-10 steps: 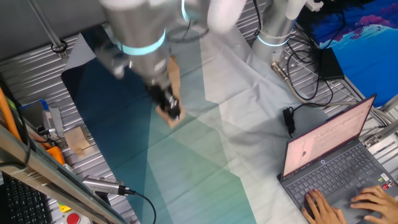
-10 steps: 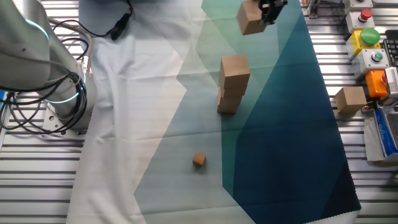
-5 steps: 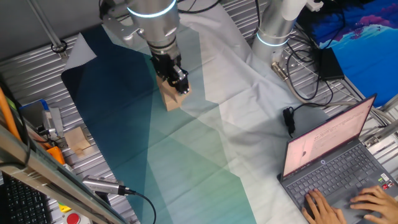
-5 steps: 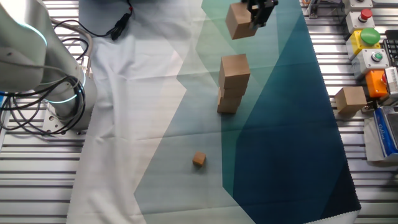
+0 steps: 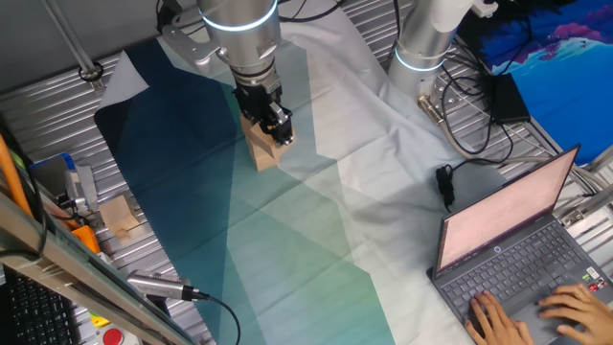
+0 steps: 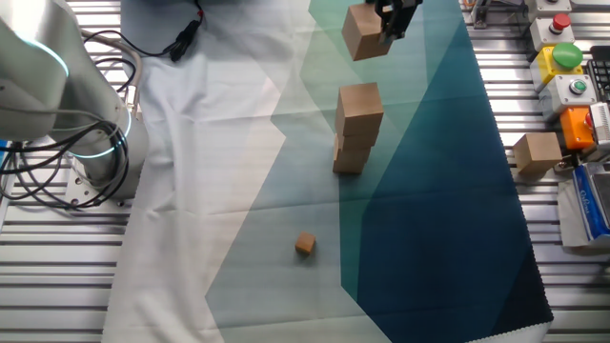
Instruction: Stack the blocks in a vertical line of five
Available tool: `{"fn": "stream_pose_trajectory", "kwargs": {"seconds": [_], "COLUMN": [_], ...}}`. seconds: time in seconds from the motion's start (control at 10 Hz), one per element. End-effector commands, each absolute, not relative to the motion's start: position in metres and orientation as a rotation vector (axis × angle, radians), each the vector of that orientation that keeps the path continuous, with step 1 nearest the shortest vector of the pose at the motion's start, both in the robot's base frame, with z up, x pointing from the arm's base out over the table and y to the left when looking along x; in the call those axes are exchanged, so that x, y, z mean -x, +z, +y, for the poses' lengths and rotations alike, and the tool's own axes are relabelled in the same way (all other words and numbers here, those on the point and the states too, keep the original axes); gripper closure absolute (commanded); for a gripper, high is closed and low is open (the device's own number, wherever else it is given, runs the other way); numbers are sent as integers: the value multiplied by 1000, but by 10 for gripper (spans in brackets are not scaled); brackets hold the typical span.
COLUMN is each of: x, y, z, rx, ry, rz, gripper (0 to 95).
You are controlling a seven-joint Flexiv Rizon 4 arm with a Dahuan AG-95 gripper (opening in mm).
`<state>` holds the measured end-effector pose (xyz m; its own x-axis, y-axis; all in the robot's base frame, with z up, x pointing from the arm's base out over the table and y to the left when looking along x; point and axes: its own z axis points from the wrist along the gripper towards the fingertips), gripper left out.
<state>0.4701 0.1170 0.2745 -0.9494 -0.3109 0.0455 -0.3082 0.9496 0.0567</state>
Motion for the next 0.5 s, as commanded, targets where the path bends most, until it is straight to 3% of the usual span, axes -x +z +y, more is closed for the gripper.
{"fn": "stream_pose_trajectory", "kwargs": {"seconds": [0.1,0.5], "x": [-471,-471], "y": [275,275], "z": [117,117], "rx": [-600,-436], "ry": [-95,-14], "rz": [-3029,-3041], "gripper": [950,950]}}
